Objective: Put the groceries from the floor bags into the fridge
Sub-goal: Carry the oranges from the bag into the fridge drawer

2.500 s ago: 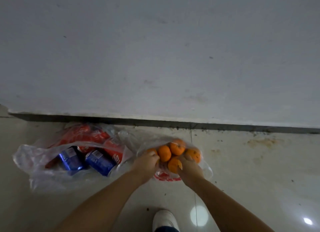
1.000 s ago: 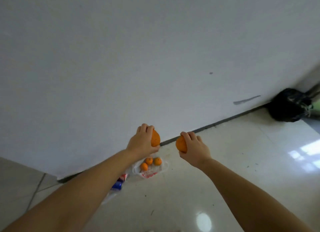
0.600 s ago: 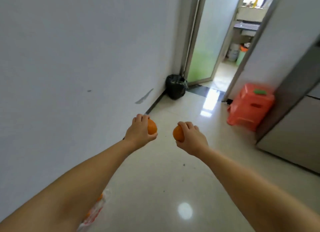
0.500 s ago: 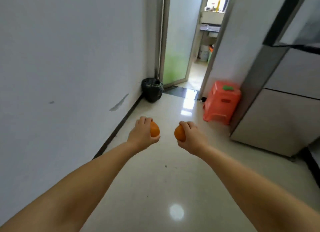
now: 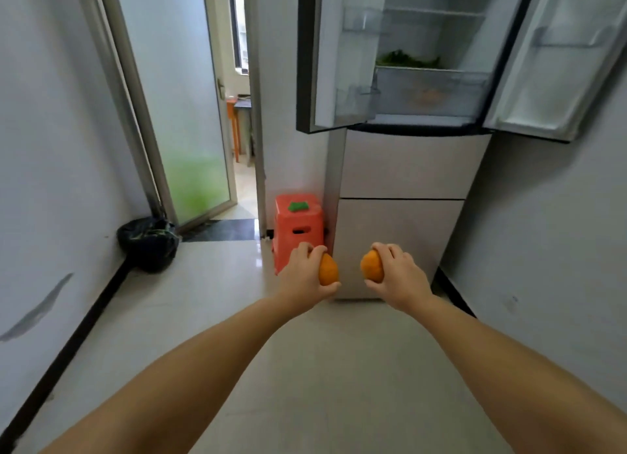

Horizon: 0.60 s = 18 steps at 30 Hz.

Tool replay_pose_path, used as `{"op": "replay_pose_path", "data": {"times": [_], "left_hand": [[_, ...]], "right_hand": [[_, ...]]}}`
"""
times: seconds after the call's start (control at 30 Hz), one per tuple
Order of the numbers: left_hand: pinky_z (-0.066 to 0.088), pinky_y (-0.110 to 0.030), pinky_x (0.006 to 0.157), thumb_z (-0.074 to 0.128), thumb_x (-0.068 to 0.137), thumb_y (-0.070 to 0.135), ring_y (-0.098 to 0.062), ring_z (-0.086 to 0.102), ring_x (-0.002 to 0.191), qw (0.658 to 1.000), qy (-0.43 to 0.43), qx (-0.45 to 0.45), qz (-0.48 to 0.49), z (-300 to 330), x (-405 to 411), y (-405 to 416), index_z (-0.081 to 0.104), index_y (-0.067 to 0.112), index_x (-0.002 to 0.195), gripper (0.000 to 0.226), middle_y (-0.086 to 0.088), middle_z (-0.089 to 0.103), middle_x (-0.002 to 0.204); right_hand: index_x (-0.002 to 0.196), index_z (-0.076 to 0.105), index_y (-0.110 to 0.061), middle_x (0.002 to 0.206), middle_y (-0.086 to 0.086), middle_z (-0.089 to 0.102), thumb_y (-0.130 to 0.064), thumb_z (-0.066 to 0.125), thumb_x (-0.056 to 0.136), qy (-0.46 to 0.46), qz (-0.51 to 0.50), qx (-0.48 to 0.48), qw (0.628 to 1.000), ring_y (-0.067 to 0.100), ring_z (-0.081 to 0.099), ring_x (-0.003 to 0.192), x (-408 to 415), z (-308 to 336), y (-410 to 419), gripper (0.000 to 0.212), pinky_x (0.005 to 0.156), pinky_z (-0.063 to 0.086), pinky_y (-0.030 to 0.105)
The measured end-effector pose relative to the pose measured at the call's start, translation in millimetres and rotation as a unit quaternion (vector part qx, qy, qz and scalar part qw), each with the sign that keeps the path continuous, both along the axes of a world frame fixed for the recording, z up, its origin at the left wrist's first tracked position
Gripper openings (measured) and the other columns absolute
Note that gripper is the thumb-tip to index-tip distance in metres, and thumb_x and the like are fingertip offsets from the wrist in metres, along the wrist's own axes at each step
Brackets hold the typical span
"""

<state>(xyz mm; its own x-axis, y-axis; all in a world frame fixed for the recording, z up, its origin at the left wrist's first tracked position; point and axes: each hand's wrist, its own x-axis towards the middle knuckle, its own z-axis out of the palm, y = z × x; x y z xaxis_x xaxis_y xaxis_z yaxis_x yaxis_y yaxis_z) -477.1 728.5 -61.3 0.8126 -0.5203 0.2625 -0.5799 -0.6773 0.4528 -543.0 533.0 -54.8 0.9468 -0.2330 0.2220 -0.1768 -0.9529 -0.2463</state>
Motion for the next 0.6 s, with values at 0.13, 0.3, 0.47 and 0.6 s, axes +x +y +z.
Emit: {"op": "replay_pose_path", "data": {"times": [0.13, 0.3, 0.47, 0.6], "left_hand": [[0.046, -0.031, 0.089, 0.068, 0.077, 0.050, -0.021, 0.044, 0.118, 1.000, -0.017, 0.007, -0.014, 9, 59, -54, 0.035, 0.024, 0.136, 0.073, -0.002, 0.038, 0.134], [0.048, -0.033, 0.091, 0.066, 0.079, 0.048, -0.023, 0.042, 0.120, 0.995, -0.055, 0.015, -0.078, 50, 151, -142, 0.034, 0.020, 0.138, 0.073, -0.004, 0.035, 0.133], [0.048, -0.039, 0.094, 0.066, 0.080, 0.045, -0.026, 0.040, 0.121, 0.987, -0.081, -0.032, -0.138, 116, 228, -253, 0.034, 0.017, 0.138, 0.072, -0.007, 0.033, 0.134], [0.048, -0.037, 0.093, 0.067, 0.080, 0.045, -0.025, 0.042, 0.120, 0.978, -0.074, -0.057, -0.184, 136, 265, -341, 0.034, 0.018, 0.138, 0.072, -0.006, 0.033, 0.134]], "right_hand": [[0.141, 0.030, -0.024, 0.139, 0.003, 0.037, -0.043, 0.065, 0.081, -0.014, 0.012, -0.016, 1.000, 0.027, 0.044, 0.120, 48, 6, -48, 0.072, 0.086, 0.050, 0.039], [0.143, 0.026, -0.025, 0.142, 0.003, 0.034, -0.044, 0.065, 0.082, -0.021, -0.019, -0.044, 0.999, 0.026, 0.041, 0.124, 115, 39, -127, 0.076, 0.090, 0.049, 0.039], [0.142, 0.029, -0.025, 0.140, 0.004, 0.036, -0.040, 0.066, 0.082, -0.088, -0.126, -0.030, 0.988, 0.028, 0.042, 0.122, 161, 97, -222, 0.072, 0.090, 0.047, 0.039], [0.140, 0.031, -0.025, 0.139, 0.005, 0.037, -0.040, 0.067, 0.080, -0.091, -0.166, -0.046, 0.981, 0.030, 0.043, 0.120, 187, 118, -300, 0.071, 0.086, 0.047, 0.040]]}}
